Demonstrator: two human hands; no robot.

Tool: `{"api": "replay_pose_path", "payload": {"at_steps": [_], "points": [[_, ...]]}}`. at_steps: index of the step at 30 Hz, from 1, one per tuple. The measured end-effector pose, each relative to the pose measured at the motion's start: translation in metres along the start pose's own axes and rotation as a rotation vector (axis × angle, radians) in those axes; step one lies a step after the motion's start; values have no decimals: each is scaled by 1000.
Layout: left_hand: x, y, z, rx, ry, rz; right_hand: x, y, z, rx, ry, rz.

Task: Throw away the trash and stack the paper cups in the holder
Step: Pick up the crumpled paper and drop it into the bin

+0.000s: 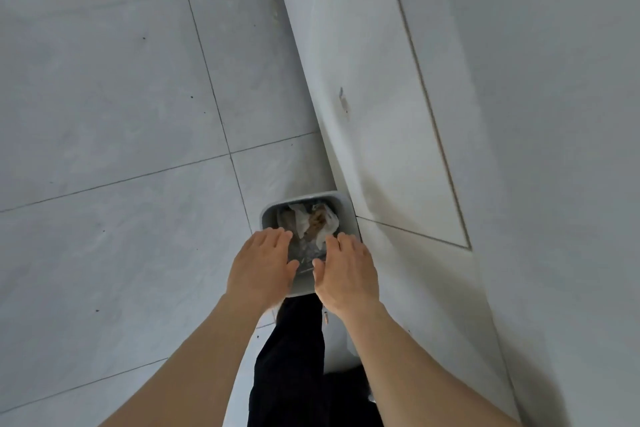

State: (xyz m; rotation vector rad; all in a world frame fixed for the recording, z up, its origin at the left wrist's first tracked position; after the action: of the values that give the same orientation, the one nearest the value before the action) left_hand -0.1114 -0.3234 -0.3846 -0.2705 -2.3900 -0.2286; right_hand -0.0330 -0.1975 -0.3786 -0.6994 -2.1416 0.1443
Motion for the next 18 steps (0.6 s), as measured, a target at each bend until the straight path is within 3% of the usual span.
{"api": "replay_pose_path", "payload": {"at_steps": [18], "points": [[203, 5, -128, -43, 277, -8, 195, -92, -103, 168, 158, -6]]}}
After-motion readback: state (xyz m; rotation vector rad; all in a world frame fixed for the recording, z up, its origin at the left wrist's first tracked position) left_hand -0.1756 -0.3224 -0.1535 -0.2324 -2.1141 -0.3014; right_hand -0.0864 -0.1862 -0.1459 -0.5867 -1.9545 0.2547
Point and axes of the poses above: each hand's wrist, its own z-axis towards the middle knuckle, its own x-axis out of the back of the hand, y = z × x, the point moved 1 cm from there along z, towards the middle knuckle, and after that the axes turned 14 degrees about x, right-handed, at the moved point
